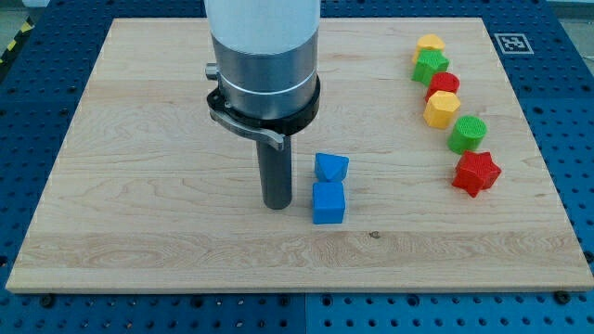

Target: Move the blue cube below the red star

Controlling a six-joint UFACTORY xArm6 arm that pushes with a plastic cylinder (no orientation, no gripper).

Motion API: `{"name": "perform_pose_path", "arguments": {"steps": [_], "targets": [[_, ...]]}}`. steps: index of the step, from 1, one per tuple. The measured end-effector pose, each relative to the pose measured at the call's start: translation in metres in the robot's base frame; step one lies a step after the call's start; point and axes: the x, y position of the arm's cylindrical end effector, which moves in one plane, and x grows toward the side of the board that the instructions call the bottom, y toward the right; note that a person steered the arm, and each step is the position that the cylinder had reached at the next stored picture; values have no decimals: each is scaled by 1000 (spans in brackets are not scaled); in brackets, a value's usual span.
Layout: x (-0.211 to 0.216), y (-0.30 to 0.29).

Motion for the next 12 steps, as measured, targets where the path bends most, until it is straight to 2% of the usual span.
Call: {"name": "perform_pose_path", "arguments": {"steps": [5,7,11,12], "targets": [[36,123],[36,169],[38,202],[60,202]]}}
